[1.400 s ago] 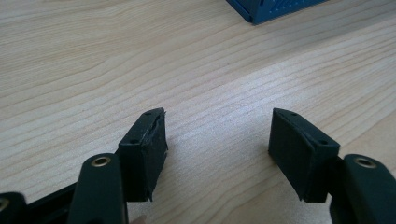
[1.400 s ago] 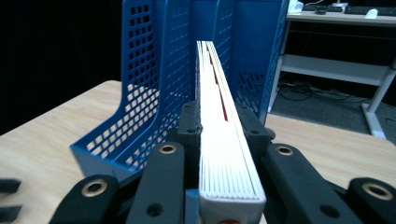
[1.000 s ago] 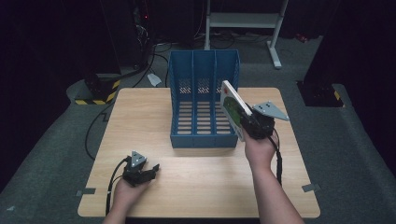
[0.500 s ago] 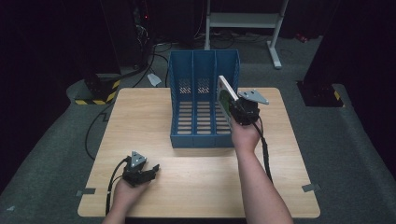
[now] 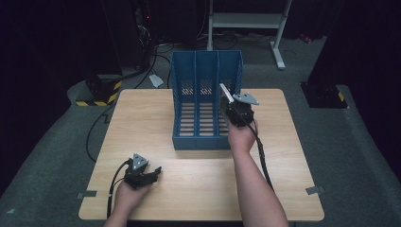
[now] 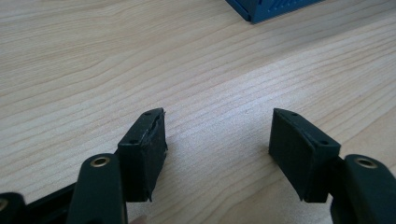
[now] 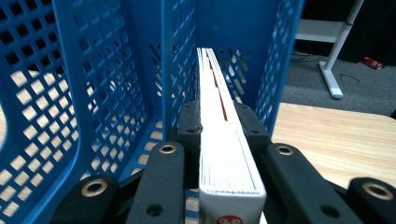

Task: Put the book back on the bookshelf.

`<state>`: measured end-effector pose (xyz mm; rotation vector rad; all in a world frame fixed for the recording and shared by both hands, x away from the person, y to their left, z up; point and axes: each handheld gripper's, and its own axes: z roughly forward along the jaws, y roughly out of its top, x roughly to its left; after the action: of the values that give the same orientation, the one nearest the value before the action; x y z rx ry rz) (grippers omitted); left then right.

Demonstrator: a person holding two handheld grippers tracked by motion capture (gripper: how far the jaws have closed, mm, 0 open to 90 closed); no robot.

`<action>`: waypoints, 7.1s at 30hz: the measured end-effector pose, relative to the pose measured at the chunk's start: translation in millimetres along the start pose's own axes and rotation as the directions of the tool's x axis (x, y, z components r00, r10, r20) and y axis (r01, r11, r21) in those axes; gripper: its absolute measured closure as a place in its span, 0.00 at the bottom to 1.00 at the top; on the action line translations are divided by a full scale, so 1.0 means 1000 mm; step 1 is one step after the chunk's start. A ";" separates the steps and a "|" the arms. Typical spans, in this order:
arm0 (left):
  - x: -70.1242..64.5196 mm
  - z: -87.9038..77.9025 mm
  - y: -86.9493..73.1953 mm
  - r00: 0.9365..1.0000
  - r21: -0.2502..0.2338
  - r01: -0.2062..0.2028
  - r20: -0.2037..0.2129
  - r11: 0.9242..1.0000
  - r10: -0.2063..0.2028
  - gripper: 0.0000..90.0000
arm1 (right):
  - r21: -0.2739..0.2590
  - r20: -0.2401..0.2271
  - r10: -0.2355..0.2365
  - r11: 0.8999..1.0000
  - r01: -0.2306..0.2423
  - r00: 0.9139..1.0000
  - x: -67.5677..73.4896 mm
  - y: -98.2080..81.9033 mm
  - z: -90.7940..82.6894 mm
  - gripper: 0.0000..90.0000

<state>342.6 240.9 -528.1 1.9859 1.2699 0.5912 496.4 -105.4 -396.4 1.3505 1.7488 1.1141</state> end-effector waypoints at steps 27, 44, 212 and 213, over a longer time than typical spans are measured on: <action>0.000 0.000 0.000 1.000 -0.002 0.005 0.001 1.000 -0.005 0.40 | 0.031 0.048 -0.019 0.999 0.017 0.999 0.000 -0.016 0.016 0.84; 0.000 0.000 0.000 1.000 -0.001 0.003 0.000 1.000 -0.003 0.40 | 0.089 0.029 -0.041 0.995 0.038 0.999 -0.001 -0.038 -0.001 0.83; -0.001 0.000 0.000 1.000 -0.003 0.004 0.000 1.000 -0.004 0.41 | 0.053 0.035 0.011 0.998 -0.013 0.999 -0.015 -0.007 -0.016 0.52; -0.001 0.000 0.000 1.000 -0.002 0.005 0.001 1.000 -0.005 0.41 | 0.053 0.032 0.010 0.999 -0.012 0.999 -0.016 -0.008 -0.018 0.52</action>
<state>342.1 240.5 -528.2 1.9801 1.2730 0.5894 481.5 -125.7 -396.3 1.4038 1.7612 1.0539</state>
